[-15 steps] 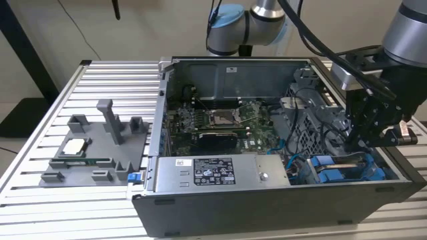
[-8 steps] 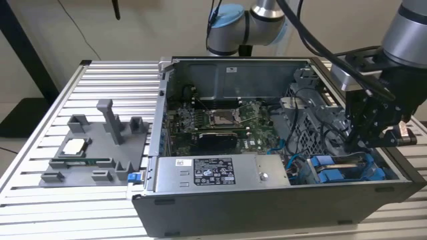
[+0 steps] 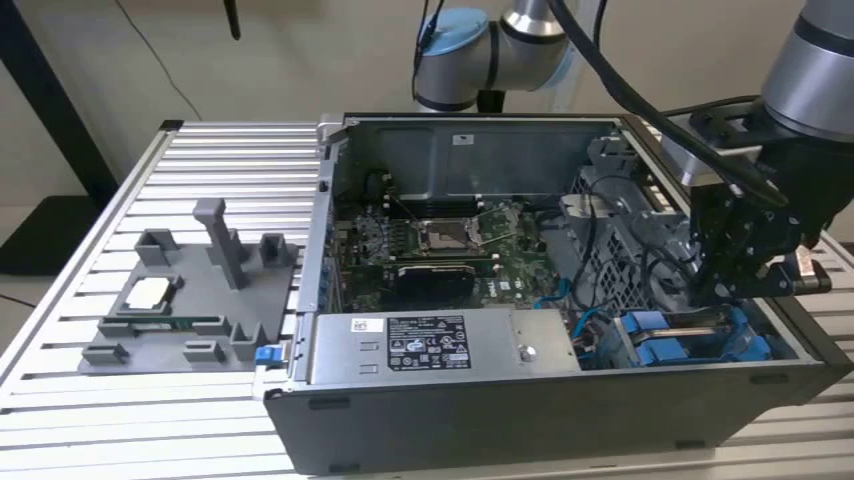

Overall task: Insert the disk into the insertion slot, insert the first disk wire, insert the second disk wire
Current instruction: 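Insert the first disk wire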

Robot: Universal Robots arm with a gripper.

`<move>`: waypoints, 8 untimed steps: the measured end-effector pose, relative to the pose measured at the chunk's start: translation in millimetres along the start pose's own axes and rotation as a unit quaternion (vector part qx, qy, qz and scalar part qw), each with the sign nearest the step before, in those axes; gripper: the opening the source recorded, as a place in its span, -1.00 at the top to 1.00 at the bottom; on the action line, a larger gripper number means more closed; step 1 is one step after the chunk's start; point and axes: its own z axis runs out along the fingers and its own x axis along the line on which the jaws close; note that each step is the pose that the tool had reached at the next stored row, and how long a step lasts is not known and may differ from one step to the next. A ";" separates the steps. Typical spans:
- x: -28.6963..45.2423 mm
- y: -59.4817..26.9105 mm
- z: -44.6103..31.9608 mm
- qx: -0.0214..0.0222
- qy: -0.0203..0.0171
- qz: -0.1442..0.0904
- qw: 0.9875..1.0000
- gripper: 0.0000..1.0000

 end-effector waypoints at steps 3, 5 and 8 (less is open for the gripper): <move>0.3 -2.4 1.5 0.000 0.000 0.000 1.000 0.62; 0.8 -4.7 2.5 0.000 0.000 0.000 1.000 0.62; 3.1 -5.3 4.0 0.000 0.000 0.000 1.000 0.62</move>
